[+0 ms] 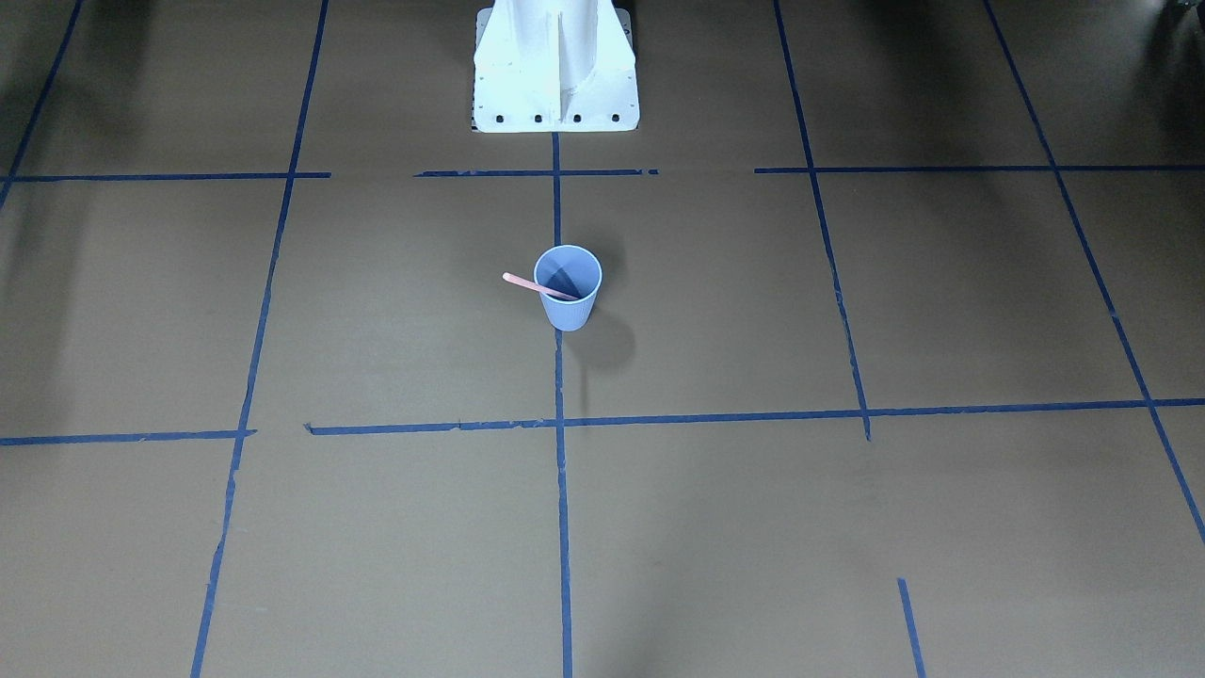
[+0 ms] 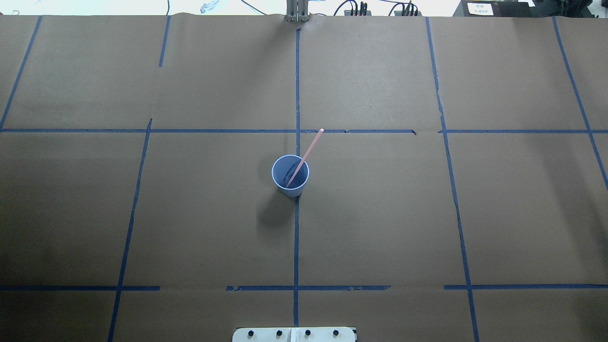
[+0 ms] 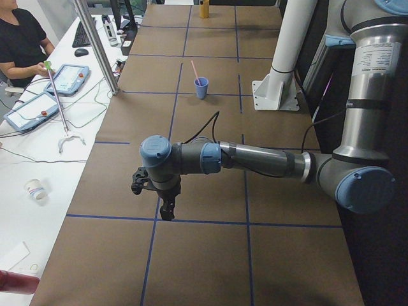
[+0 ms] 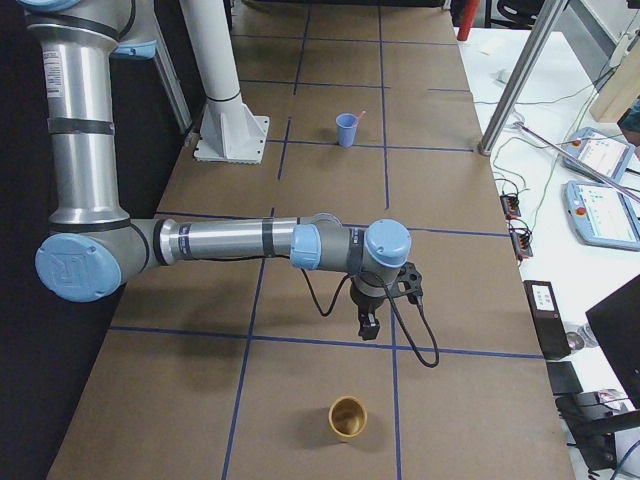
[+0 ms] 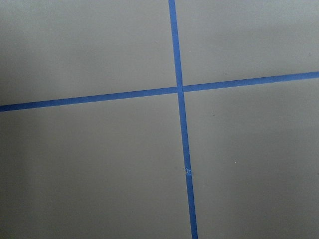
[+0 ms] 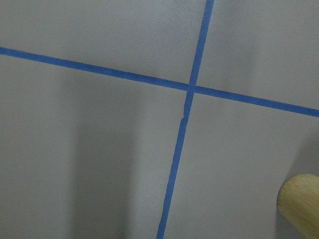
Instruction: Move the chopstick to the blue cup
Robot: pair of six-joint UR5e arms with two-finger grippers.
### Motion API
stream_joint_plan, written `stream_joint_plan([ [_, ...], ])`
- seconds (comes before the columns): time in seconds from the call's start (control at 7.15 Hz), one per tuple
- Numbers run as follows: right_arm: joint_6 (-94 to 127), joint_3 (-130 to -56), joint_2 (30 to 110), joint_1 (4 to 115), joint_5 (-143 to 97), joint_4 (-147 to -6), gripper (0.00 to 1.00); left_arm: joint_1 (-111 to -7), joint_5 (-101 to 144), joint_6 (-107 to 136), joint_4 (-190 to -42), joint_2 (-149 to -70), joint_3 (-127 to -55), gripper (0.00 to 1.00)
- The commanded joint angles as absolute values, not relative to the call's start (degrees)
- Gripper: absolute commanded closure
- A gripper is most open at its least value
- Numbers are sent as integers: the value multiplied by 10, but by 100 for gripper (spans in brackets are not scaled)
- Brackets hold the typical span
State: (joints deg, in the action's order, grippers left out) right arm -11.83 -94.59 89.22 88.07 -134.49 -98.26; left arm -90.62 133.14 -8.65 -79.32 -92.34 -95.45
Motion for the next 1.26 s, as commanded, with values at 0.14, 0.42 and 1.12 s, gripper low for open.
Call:
stream_joint_plan([
  [0.14, -119, -946, 892, 881, -1350, -983, 0, -906, 1330, -86, -793, -925, -958, 0],
  [0.42, -118, -946, 892, 881, -1353, -983, 0, -905, 1331, -86, -794, -926, -958, 0],
  [1.12, -111, -982, 901, 882, -1355, -985, 0, -905, 1332, -87, -795, -931, -960, 0],
])
